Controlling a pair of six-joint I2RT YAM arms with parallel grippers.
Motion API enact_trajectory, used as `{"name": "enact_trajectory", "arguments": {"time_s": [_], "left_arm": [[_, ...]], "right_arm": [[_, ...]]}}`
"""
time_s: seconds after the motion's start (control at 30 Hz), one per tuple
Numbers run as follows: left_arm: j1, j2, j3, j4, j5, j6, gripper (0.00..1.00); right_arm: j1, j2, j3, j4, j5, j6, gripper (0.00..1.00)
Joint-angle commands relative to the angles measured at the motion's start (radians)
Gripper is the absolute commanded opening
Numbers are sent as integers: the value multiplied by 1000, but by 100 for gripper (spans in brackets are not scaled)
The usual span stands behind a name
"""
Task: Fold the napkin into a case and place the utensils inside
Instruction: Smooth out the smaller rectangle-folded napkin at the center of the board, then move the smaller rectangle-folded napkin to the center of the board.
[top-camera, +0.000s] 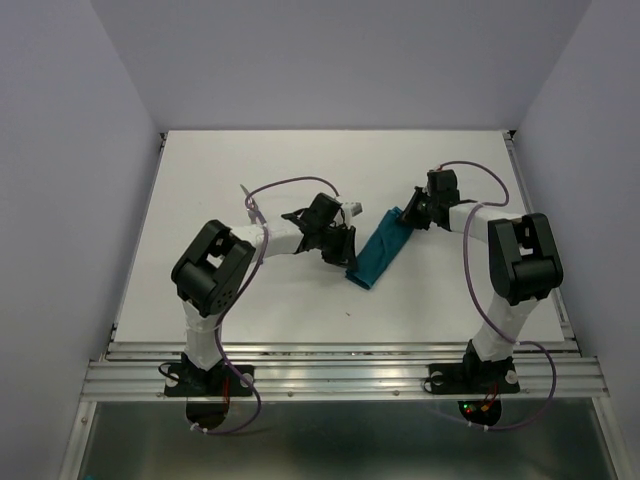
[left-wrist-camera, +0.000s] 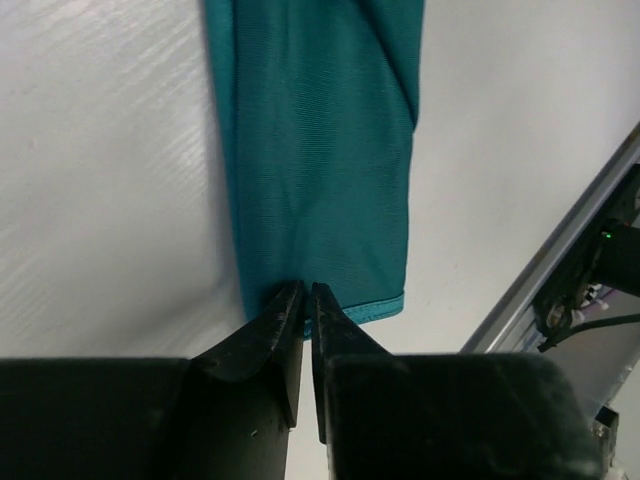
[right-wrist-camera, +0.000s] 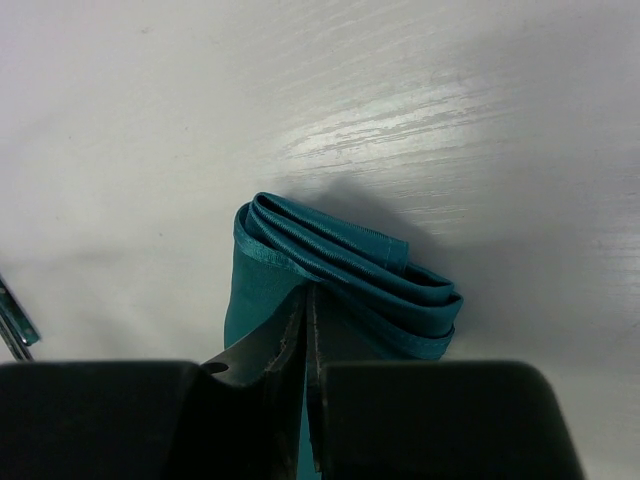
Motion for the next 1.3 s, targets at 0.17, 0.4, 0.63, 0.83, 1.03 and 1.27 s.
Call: {"name": "enact_trajectory", "arguments": {"time_s": [0.17,0.4,0.63,0.83,1.03,1.27], "left_arm": [[-1,-34,-6,-30,-126,1,13],[-6,-74,8,-43,-135,-2,15],[-6,37,30,-50,-148,15,14],[9,96,80,-56,-161,19,15],[14,95,183,-101,-166,18,26],[51,26,298,-213,-217,58,54]], "right_arm": [[1,-104,-5,39,-24,8,8],[1,-43,35,42,-7,19,8],[1,69,67,42,28,34,7],[1,101,67,42,161,49,7],[1,170,176,42,203,-21,8],[1,152,270,16,131,-44,13]]}}
